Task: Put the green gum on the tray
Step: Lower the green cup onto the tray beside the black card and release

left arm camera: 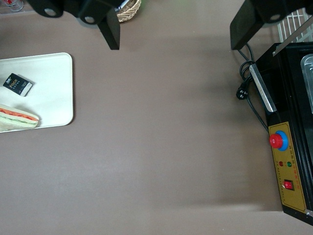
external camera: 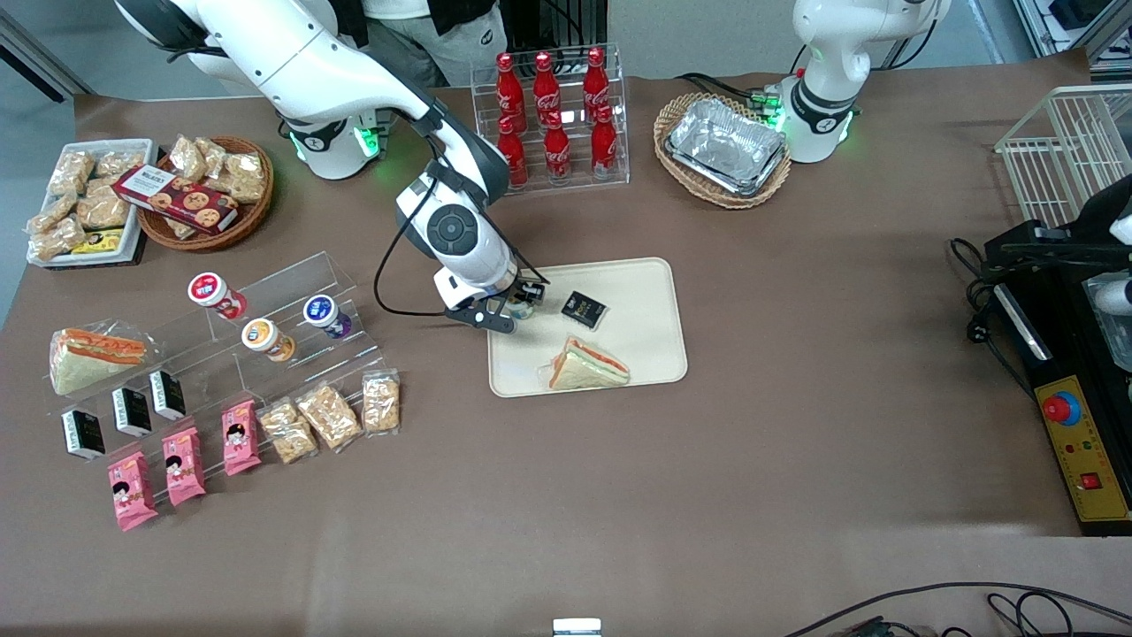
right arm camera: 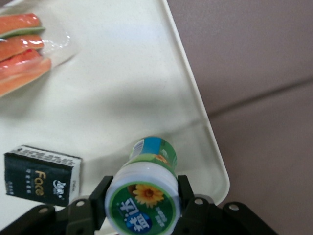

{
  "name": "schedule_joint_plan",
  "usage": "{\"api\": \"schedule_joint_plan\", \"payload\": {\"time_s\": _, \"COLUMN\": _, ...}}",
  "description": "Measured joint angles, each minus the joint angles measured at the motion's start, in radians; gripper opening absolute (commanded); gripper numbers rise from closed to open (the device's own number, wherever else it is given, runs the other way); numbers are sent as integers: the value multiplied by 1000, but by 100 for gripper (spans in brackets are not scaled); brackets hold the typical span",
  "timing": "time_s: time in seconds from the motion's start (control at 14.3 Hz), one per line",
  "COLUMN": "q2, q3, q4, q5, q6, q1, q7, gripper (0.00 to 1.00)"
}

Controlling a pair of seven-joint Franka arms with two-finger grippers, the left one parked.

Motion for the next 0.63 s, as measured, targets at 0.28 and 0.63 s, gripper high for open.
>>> {"api": "schedule_joint_plan", "payload": {"time_s": 0.28, "q2": -3, "q3": 0, "q4": -4, "q5": 0, "q6": 1, "q1": -2, "q7": 2, "gripper": 100}}
{"api": "schedule_joint_plan", "payload": {"time_s": 0.63, "q2": -98, "q3": -1, "q4": 14, "q5": -2, "q6": -19, "q1": -20, "q7": 2, "gripper": 100}}
